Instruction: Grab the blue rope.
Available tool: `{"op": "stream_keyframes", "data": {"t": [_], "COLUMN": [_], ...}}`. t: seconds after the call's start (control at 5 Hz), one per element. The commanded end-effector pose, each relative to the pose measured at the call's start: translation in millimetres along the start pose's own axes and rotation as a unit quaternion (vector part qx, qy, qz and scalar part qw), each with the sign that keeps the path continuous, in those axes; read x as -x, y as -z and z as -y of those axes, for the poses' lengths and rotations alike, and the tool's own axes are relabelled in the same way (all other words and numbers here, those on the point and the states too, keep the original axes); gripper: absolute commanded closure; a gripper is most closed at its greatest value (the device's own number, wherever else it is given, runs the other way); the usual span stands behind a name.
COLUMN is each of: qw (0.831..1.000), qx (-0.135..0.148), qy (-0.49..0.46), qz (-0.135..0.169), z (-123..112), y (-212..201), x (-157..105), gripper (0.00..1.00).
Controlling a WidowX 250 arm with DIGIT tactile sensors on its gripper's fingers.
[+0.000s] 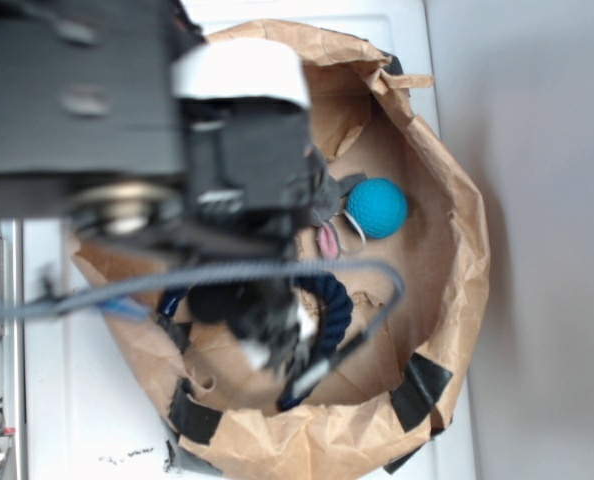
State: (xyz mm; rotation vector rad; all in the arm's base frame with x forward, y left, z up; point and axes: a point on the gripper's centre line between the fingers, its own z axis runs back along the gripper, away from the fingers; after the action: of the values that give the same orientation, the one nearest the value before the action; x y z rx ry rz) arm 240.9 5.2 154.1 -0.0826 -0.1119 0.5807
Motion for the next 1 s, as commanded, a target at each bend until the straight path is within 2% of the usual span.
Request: {"op": "stream_keyframes", "data": {"t": [0.0, 0.2, 0.4, 0.6, 0.8], "qw": [0.998, 0.997, 0.995, 0.993, 0.991], "qx": [-0.014, -0.016, -0.004, 0.007, 0.031], "qy": [-0.054, -0.070, -0.094, -0.117, -0.132], "qz": [0.032, 0.033, 0.016, -0.008, -0.015], "z": [16.5, 25.1, 35.8, 40.7, 42.0], "y": [56.4, 81.2, 96.5, 91.1, 89.6], "x": [-44.1, -49.0, -32.4, -19.0, -16.4], "gripper": [0.00, 0.00, 0.00, 0.00, 0.00]}}
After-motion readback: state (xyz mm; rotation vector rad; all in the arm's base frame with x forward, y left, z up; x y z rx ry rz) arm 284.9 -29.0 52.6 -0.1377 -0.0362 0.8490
